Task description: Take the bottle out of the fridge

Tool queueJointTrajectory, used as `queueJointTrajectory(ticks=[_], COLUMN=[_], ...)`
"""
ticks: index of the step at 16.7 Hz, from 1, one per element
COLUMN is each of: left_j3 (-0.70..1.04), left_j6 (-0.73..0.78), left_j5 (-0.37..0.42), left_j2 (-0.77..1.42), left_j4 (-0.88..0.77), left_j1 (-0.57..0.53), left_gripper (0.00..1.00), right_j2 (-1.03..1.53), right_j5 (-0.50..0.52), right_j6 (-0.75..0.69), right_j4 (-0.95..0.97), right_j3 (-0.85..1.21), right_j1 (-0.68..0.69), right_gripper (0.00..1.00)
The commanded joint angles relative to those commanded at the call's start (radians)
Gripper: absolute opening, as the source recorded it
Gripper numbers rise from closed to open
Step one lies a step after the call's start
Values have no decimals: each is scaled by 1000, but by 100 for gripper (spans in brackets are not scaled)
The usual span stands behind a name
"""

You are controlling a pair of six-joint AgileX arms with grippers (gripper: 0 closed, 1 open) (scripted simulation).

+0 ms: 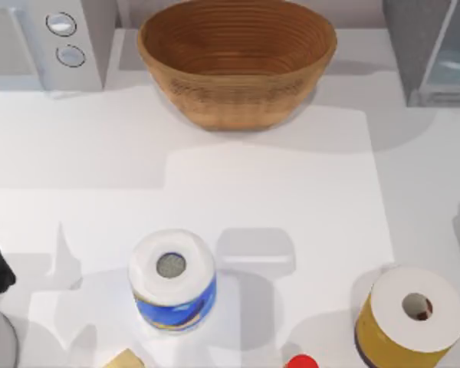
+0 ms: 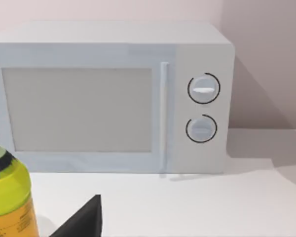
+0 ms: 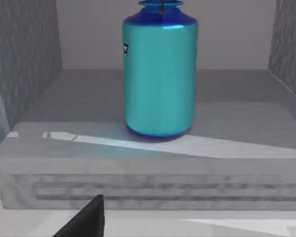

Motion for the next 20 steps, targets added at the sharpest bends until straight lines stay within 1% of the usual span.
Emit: queueJointTrajectory(ticks=[2, 7, 10, 13, 17, 20], left_j3=[0, 0, 0, 0, 0, 0], left_j6=[0, 0, 0, 0, 0, 0], left_j5=[0, 0, 0, 0, 0, 0], left_j2=[0, 0, 0, 0, 0, 0], left_j4=[0, 0, 0, 0, 0, 0], left_j1=[0, 0, 0, 0, 0, 0], left_gripper=[100, 100, 100, 100, 100, 100], right_j2=[63, 235, 304, 327, 324, 367], right_j5=[44, 177, 244, 272, 270, 277], right_j6=[-2, 0, 1, 1, 1, 1], right_j4=[-51, -219, -305, -341, -341, -378], right_j3=[118, 485, 630, 680, 680, 751], right_j1=[43, 169, 232, 258, 254, 262], right_gripper=[100, 100, 100, 100, 100, 100])
